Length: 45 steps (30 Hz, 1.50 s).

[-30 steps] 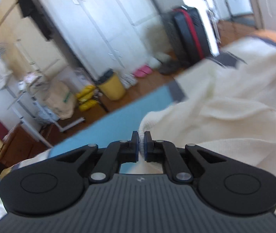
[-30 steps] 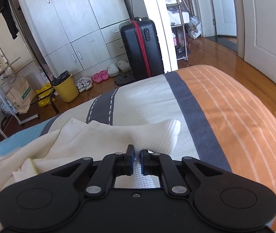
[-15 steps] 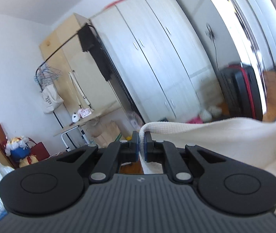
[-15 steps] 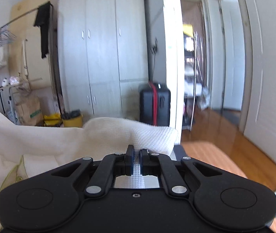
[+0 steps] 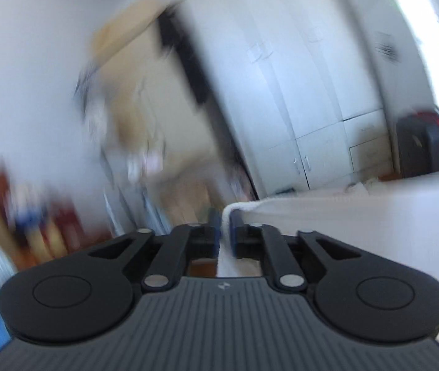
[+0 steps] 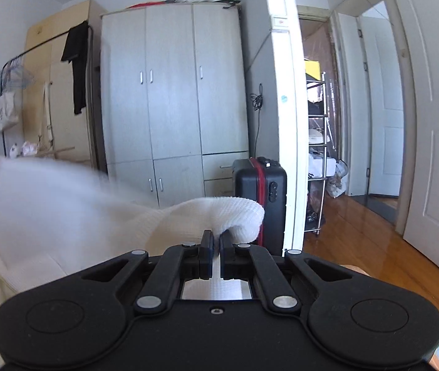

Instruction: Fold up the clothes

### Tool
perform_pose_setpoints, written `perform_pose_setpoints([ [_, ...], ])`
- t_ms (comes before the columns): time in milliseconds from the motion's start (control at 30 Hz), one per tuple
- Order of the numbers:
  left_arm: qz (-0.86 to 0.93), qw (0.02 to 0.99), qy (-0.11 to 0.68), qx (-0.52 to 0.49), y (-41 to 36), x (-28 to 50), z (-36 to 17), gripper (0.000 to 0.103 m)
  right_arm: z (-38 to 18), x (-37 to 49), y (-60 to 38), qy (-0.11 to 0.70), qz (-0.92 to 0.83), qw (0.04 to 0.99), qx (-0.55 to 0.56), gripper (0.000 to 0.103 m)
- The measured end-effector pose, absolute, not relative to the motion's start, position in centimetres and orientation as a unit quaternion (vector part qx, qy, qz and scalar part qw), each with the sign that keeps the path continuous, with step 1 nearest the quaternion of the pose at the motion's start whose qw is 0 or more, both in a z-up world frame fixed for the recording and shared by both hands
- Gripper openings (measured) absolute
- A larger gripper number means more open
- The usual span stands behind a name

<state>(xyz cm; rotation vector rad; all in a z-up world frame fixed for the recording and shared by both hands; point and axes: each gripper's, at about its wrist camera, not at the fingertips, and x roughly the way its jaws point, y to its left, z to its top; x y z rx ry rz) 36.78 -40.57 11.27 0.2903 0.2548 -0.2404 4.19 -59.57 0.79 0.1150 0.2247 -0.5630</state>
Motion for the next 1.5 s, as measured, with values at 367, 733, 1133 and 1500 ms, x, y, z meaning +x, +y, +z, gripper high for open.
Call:
perform_pose_setpoints([
  [367,-0.134,0.934,0.283,0.172,-38.8,38.5,1.0,0.046,-8.0,8.5,-69.2,0.252,-0.320,0.881,0.242,0.014],
  [733,-0.305,0.838,0.443,0.091,-36.5,36.2,-5.6,0.073,-6.6,10.7,-65.6,0.293,-0.101,0.880,0.360,0.047],
  [1133,-0.303,0.818,0.456,0.177,-41.6,32.5,-7.9,0.004,-9.7,14.6,-61.5,0.405,-0.110,0.833,0.360,0.054],
  [1500,-0.319,0.867,0.309,0.227,-48.9,34.8,-2.8,0.001,-7.1,13.8,-58.0,0.205,-0.132,0.934,0.263,0.005],
])
